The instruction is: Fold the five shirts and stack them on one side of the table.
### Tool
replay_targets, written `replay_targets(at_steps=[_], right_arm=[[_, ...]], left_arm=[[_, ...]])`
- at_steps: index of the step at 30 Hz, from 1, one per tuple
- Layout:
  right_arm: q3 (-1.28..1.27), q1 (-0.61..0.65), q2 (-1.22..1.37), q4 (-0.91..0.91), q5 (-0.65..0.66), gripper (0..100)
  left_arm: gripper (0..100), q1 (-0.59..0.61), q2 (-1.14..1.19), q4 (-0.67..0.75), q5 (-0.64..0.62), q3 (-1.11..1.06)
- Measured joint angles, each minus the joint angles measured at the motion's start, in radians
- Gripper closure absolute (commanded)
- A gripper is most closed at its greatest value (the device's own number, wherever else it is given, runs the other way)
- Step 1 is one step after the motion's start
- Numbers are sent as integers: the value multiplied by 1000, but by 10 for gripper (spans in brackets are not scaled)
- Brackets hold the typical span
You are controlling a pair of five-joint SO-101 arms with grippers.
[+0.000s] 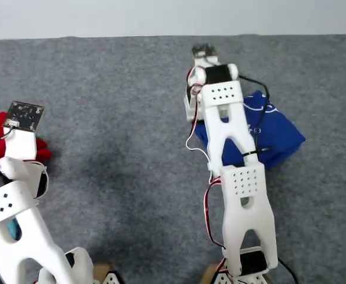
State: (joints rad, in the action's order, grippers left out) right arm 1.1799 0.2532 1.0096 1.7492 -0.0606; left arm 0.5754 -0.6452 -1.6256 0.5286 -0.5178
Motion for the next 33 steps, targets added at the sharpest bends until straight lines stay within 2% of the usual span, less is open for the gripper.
replay_targets(at_steps=[9, 15, 21, 27, 30, 33], right_arm=[[126, 26, 32, 5, 0, 989], [52, 11, -127, 5, -6, 988], [-244, -120, -315, 5, -126, 984], [-470, -195, -480, 5, -347, 977], [-486, -242, -509, 5, -381, 887], [-488, -262, -509, 5, -477, 709]], left_arm=[[993, 0, 0, 0, 0, 0], [993, 0, 0, 0, 0, 0], [993, 0, 0, 0, 0, 0], [992, 0, 0, 0, -5, 0], [992, 0, 0, 0, -51, 0], [992, 0, 0, 0, -80, 0]])
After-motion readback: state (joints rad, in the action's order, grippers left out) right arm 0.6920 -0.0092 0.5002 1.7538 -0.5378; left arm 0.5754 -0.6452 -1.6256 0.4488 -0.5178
